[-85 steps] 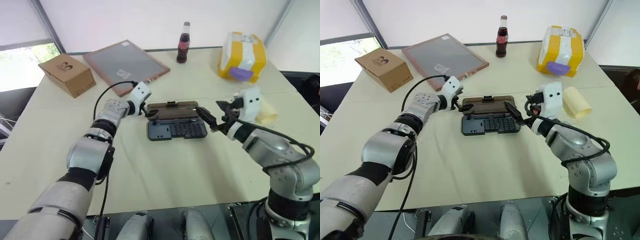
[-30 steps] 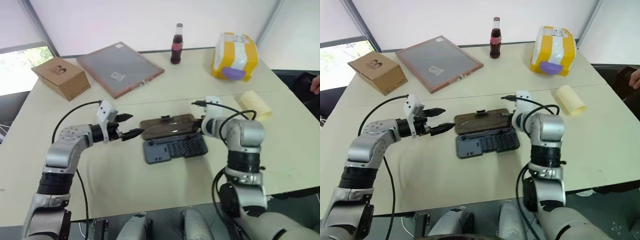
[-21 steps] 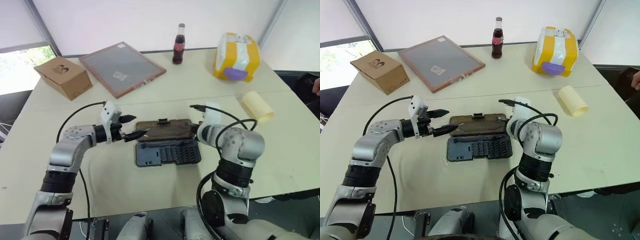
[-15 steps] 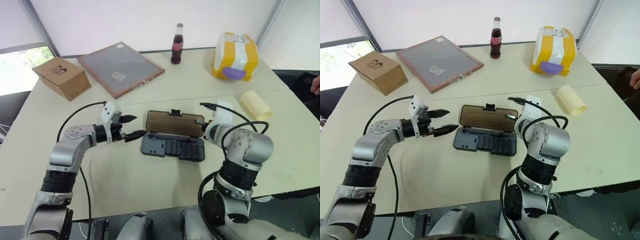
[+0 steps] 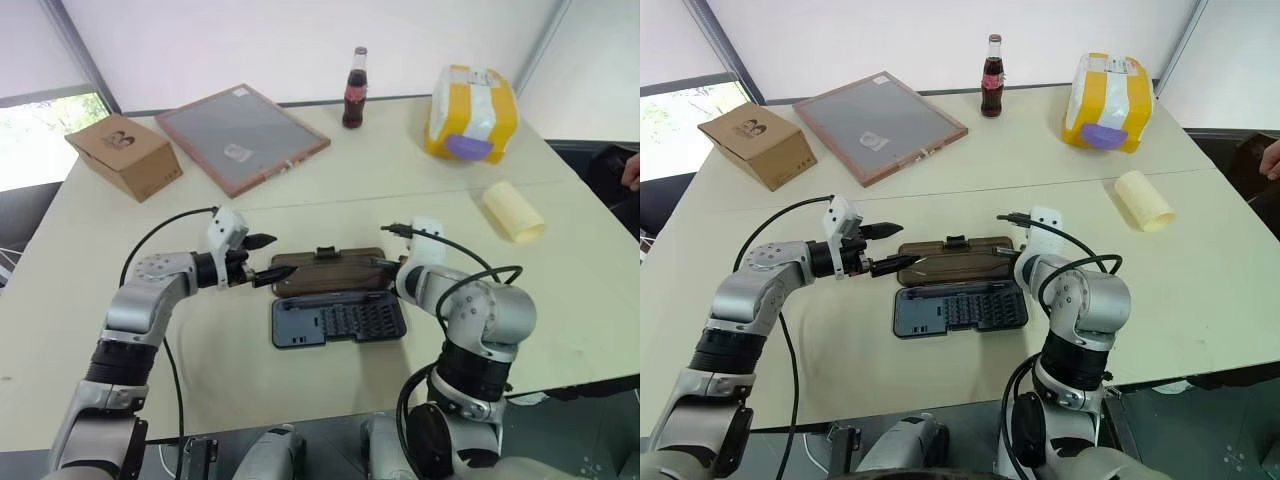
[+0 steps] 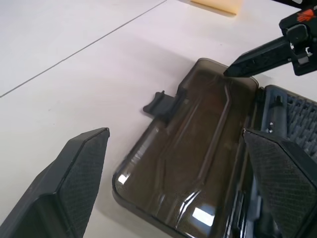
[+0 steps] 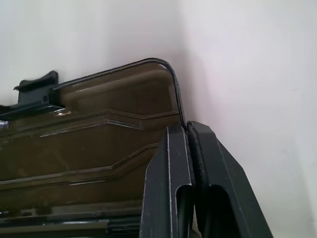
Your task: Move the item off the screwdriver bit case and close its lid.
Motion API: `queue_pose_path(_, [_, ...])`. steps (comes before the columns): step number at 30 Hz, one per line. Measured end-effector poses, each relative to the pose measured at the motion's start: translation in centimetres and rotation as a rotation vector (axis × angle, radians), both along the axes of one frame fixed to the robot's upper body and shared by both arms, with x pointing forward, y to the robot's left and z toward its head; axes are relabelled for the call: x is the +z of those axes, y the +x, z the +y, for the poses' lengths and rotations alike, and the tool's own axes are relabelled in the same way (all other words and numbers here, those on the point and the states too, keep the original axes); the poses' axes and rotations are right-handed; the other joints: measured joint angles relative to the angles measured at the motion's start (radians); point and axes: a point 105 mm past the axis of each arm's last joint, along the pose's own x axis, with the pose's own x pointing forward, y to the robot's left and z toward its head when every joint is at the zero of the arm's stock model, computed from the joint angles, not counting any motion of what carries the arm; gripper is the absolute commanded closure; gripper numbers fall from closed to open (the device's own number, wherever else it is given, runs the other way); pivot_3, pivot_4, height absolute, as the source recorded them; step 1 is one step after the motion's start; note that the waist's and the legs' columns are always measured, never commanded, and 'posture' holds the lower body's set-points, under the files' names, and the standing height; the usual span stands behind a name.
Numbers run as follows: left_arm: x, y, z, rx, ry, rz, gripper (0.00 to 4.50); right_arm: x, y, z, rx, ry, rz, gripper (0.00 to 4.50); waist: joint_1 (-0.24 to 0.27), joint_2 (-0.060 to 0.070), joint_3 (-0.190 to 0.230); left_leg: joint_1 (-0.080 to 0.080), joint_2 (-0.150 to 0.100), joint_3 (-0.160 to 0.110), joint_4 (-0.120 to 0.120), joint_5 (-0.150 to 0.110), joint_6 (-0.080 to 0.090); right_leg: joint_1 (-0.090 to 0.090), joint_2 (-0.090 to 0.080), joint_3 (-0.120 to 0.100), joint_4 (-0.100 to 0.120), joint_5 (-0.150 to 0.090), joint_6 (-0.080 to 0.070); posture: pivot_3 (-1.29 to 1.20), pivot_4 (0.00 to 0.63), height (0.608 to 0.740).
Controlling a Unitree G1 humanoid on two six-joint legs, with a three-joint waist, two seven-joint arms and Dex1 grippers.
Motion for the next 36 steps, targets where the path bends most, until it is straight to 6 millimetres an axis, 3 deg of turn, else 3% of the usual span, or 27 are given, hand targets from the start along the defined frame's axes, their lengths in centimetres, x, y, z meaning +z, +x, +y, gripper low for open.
queue_pose_path(16, [0.0,0.0,0.2,0.004,0.009,0.0,0.0,-0.2,-1.0,-0.3,-0.047,-0.023,-0.008,4.48,0.001,0.0,0.0,0.001,0.0,0.0,-0.001,0.0,0.0,0.0,0.0,0.0,0.0,0.0,0.0,0.0,0.15,0.74])
queue_pose_path(26, [-0.1,0.0,0.2,0.004,0.01,0.001,0.0,-0.4,-1.6,2.2,0.074,0.048,-0.004,4.48,0.0,0.0,0.0,0.003,0.001,0.001,-0.005,0.0,0.0,0.0,0.0,0.0,-0.002,0.0,0.0,0.0,0.15,0.74])
queue_pose_path(36, [-0.1,0.0,0.2,0.005,0.01,-0.002,0.0,-0.4,-1.8,2.3,0.059,0.05,0.01,4.48,0.001,0.0,0.0,0.003,0.001,0.001,-0.006,0.0,0.0,0.0,0.001,0.0,-0.002,0.0,0.0,0.0,0.15,0.74])
